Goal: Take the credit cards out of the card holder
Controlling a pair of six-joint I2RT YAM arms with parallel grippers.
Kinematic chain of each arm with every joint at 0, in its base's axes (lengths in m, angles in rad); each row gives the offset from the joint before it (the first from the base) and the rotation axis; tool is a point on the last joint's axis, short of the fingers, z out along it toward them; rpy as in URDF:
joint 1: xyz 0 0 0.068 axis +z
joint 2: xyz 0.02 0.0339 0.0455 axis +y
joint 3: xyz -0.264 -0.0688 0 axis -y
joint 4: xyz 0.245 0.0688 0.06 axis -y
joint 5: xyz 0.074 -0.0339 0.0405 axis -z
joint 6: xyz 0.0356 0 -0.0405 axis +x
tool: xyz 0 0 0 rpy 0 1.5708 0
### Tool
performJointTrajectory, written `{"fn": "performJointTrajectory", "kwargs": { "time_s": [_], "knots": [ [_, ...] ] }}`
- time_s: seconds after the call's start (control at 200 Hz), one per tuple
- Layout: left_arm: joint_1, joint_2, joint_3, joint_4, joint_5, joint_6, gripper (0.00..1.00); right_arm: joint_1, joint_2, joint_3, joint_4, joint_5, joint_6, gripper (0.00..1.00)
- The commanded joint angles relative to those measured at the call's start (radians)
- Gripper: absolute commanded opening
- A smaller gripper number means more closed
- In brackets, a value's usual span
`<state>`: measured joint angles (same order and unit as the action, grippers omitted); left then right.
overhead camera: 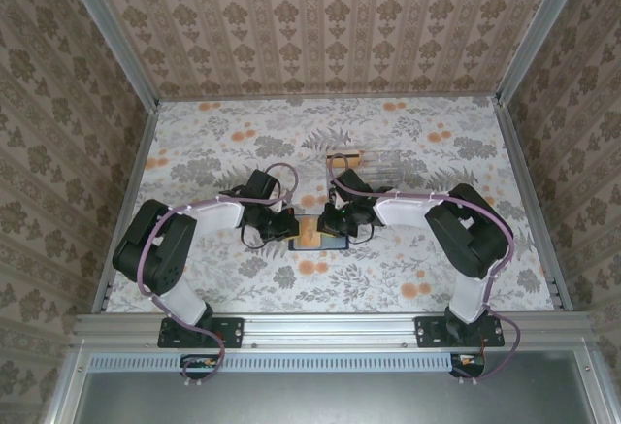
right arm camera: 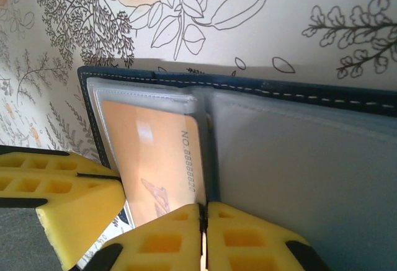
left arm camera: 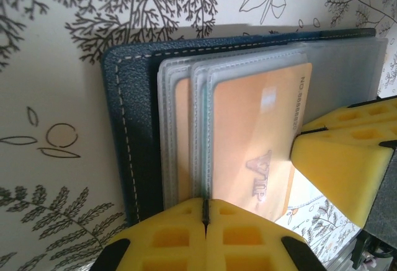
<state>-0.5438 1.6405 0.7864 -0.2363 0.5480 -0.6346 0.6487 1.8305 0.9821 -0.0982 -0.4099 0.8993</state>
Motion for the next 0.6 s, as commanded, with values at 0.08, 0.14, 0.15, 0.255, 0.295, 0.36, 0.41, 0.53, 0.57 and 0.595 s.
{"fn": "performJointTrajectory", "kwargs": {
  "time_s": [0.08, 0.14, 0.15, 0.255, 0.295, 0.36, 0.41, 0.53, 0.57, 0.595],
  "knots": [
    [-0.003, 0.027, 0.025, -0.105, -0.064, 0.030, 0.00, -0.031, 0.001, -0.023, -0.027, -0.020, -0.013, 0.00],
    [0.000, 0.028, 0.029, -0.121, -0.072, 0.040, 0.00, -0.042, -0.014, -0.026, -0.049, -0.015, -0.037, 0.00],
    [0.001, 0.027, 0.029, -0.123, -0.073, 0.041, 0.00, -0.043, -0.015, -0.026, -0.053, -0.014, -0.040, 0.00],
    [0.007, 0.031, 0.028, -0.136, -0.081, 0.047, 0.00, -0.064, -0.034, -0.036, -0.082, -0.007, -0.065, 0.00],
    [0.008, 0.032, 0.030, -0.136, -0.079, 0.048, 0.00, -0.071, -0.040, -0.042, -0.085, -0.008, -0.070, 0.00],
    [0.008, 0.033, 0.030, -0.137, -0.077, 0.049, 0.00, -0.076, -0.046, -0.049, -0.093, -0.012, -0.080, 0.00],
    [0.008, 0.033, 0.030, -0.138, -0.078, 0.049, 0.00, -0.079, -0.049, -0.051, -0.106, -0.009, -0.089, 0.00],
    [0.008, 0.029, 0.030, -0.137, -0.070, 0.052, 0.00, -0.089, -0.057, -0.060, -0.117, 0.003, -0.101, 0.00],
    [0.008, 0.023, 0.031, -0.134, -0.068, 0.052, 0.00, -0.089, -0.056, -0.057, -0.114, 0.000, -0.103, 0.00],
    [0.007, 0.017, 0.033, -0.134, -0.066, 0.053, 0.00, -0.089, -0.052, -0.056, -0.110, -0.006, -0.103, 0.00]
  ]
}}
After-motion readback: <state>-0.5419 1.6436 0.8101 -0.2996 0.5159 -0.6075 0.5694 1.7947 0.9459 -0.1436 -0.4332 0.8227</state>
